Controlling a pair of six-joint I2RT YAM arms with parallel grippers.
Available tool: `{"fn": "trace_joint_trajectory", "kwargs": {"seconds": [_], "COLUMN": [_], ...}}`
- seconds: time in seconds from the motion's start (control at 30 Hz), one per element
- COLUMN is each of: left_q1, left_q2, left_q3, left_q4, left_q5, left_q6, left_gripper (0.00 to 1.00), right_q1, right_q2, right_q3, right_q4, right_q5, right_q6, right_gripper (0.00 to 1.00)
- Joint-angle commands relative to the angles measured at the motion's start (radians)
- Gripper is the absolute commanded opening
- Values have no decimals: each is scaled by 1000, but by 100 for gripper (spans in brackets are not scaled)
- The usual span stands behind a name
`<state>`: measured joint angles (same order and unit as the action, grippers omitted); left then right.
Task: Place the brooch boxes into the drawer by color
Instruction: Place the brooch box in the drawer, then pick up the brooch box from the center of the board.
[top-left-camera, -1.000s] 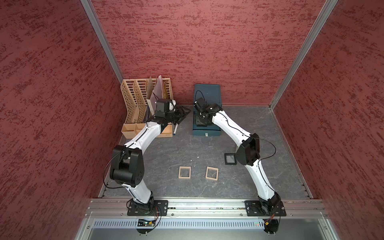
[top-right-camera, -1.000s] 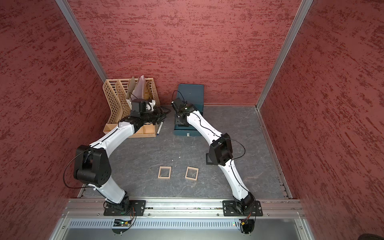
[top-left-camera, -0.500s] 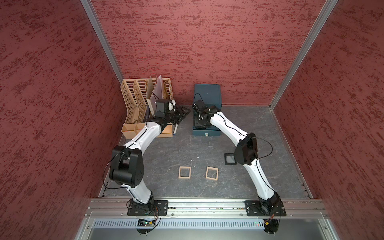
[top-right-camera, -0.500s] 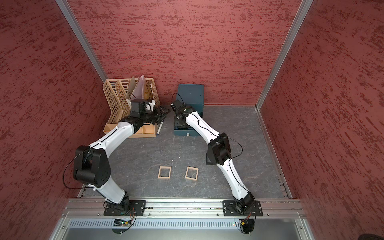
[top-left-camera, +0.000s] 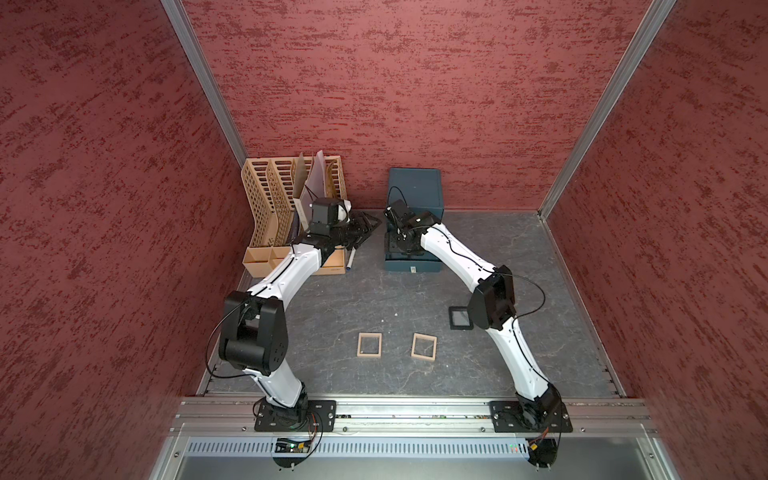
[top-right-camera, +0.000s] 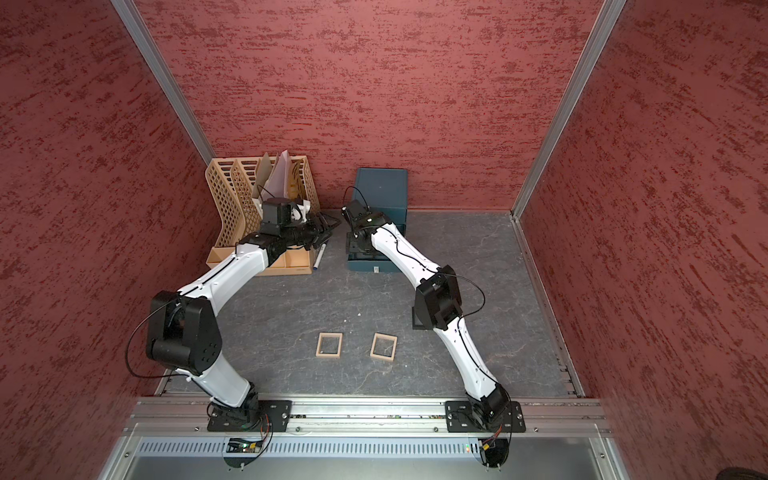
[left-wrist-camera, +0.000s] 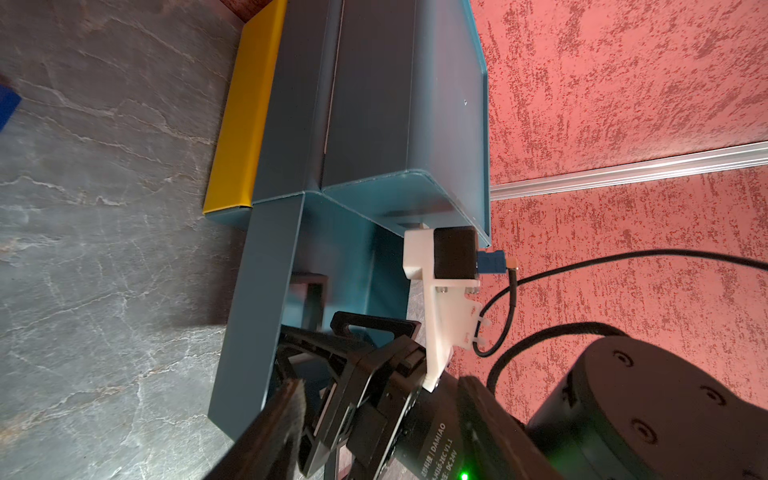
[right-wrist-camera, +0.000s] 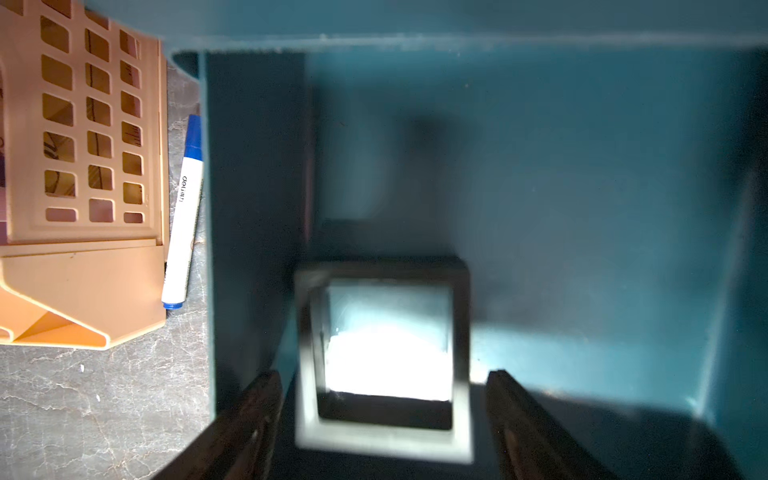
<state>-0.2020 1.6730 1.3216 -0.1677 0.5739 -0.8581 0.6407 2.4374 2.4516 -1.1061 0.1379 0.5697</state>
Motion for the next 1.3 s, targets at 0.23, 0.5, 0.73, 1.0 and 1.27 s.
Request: {"fn": "trace_joint_trajectory", "kwargs": {"seconds": [0.23, 0.5, 0.73, 1.0, 1.27], "left_q1": [2, -1, 0, 3, 0], "left_q2": [-33, -39, -61, -126, -179], "left_q3": [-15, -21, -22, -49, -82], "left_q4": [-4, -5, -31, -60, -94], "left_q5": [-5, -7, -23, -24, -22], "left_q6": [16, 20, 39, 48, 72], "left_gripper": [62, 62, 62, 62, 62], "right_q1": [4, 4, 13, 17, 17], "right_q2": [-48, -187, -460, -847, -1066], "right_q3": [20, -9, -293, -817, -1148], "right_q4": [38, 34, 118, 197, 158], "right_q5": [-12, 65, 138, 172, 128], "right_q6": [33, 24, 17, 101, 176], "right_gripper": [81, 80, 80, 80, 88]}}
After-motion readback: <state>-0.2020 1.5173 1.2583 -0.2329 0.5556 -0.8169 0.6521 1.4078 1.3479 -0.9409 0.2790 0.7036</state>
